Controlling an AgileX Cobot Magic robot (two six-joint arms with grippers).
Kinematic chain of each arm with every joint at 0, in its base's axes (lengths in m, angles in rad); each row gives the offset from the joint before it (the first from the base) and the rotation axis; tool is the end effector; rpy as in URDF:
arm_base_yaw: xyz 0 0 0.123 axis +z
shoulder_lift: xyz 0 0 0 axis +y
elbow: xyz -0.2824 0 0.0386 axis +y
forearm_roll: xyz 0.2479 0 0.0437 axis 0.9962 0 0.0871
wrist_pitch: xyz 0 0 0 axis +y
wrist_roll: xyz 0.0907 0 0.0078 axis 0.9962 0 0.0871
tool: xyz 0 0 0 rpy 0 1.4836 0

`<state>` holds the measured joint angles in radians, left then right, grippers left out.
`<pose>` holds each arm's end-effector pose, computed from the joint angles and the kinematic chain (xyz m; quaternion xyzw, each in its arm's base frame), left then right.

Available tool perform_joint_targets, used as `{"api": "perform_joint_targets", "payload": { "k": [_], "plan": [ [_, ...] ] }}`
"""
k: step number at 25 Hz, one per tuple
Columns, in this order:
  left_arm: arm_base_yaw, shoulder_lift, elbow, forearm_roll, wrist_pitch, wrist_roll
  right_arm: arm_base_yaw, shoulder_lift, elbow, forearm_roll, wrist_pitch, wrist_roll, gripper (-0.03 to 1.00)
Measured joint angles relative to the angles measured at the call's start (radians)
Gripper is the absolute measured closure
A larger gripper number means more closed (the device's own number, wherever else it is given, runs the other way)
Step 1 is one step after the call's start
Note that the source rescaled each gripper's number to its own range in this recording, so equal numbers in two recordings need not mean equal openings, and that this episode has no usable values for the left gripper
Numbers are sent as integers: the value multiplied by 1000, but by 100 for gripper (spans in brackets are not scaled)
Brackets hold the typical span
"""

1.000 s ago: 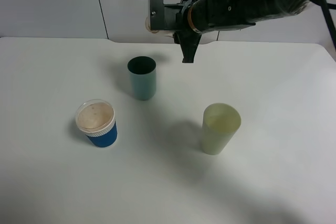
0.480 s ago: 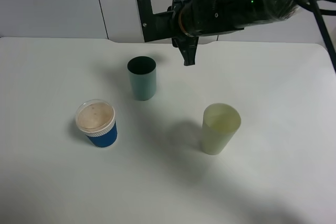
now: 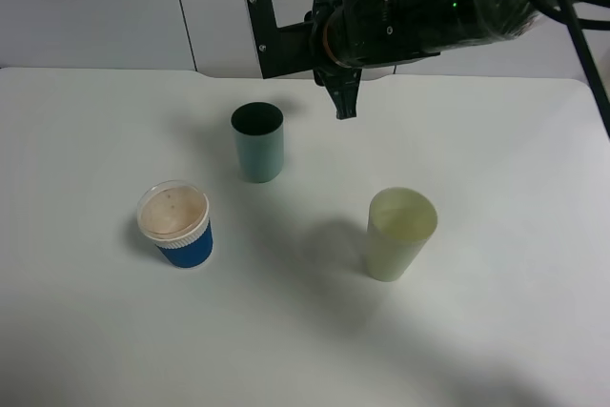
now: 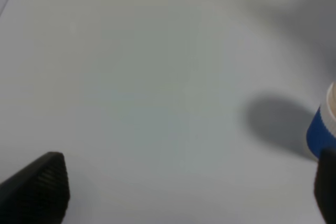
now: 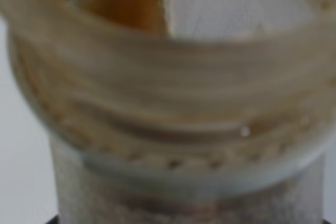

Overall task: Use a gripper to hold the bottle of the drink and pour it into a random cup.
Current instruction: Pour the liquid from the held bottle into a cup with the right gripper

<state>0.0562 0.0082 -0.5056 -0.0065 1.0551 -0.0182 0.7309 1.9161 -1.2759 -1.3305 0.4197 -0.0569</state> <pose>-0.0039 -0.0007 0.2792 -0.0316 0.8519 0.0067 0.5228 0.3390 0.2554 0.2115 -0.7175 0.5160 -0.3069 0.3531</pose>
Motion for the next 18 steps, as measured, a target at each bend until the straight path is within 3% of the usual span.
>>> {"api": "perform_joint_targets", "payload": {
  "k": [8, 18],
  "plan": [
    [0, 0, 0, 0, 0, 0, 3, 16, -32, -39, 63, 0, 96],
    [0, 0, 0, 0, 0, 0, 6, 31, -52, -62, 47, -49, 96]
  ]
}}
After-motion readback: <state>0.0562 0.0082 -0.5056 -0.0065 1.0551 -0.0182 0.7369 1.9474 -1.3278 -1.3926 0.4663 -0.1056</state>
